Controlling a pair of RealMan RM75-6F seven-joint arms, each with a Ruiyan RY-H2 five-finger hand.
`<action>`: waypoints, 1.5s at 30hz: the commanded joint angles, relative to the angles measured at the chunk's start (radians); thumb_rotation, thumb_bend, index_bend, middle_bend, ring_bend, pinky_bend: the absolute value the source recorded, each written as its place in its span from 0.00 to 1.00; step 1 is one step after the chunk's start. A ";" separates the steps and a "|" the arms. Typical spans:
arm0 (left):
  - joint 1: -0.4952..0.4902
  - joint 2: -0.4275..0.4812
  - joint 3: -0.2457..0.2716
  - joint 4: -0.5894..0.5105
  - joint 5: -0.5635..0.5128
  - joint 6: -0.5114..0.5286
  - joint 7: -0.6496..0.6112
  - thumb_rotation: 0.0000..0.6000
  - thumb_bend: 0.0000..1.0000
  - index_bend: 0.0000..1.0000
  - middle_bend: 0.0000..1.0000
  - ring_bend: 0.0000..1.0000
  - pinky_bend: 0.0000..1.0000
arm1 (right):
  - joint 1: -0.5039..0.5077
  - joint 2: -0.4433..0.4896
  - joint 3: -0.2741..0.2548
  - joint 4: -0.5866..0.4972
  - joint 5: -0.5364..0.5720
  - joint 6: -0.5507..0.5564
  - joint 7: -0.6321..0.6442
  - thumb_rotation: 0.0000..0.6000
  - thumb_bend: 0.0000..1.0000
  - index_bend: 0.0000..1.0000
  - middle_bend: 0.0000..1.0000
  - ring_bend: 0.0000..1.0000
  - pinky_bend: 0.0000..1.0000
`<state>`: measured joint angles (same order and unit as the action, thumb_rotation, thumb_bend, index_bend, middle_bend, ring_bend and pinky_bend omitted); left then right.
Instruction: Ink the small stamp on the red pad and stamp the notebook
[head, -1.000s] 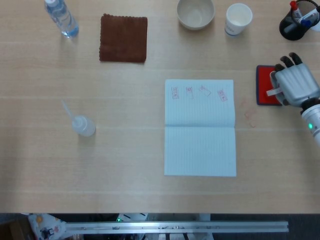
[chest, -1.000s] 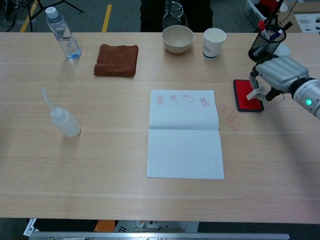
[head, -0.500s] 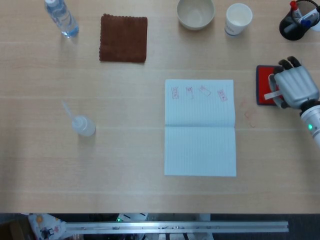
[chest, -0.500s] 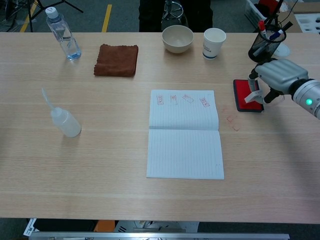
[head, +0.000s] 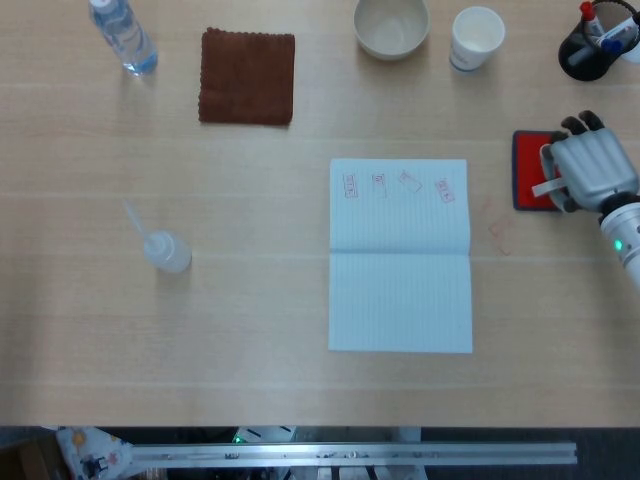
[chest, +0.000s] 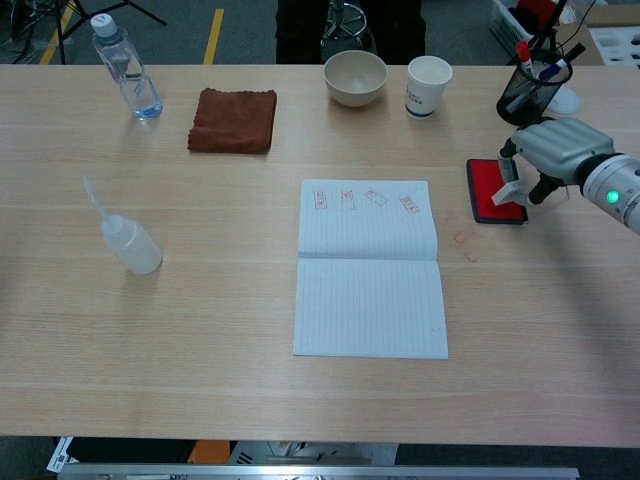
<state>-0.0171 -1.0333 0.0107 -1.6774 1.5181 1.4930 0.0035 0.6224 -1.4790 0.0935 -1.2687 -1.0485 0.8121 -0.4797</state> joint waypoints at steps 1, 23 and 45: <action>0.000 0.000 0.000 0.001 0.000 0.000 0.000 1.00 0.34 0.17 0.12 0.11 0.09 | 0.007 -0.006 -0.001 0.006 0.010 -0.003 -0.008 1.00 0.30 0.64 0.38 0.16 0.12; -0.003 -0.001 0.000 0.000 -0.007 -0.006 0.004 1.00 0.34 0.16 0.12 0.11 0.09 | 0.038 -0.041 -0.015 0.061 0.066 -0.019 -0.039 1.00 0.30 0.64 0.38 0.16 0.12; 0.004 0.008 0.004 -0.010 0.014 0.014 -0.008 1.00 0.34 0.16 0.12 0.11 0.09 | 0.039 0.110 0.021 -0.208 0.026 0.018 0.068 1.00 0.30 0.64 0.38 0.16 0.12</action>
<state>-0.0131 -1.0254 0.0151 -1.6870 1.5325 1.5070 -0.0046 0.6571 -1.3822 0.1097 -1.4534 -1.0163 0.8291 -0.4213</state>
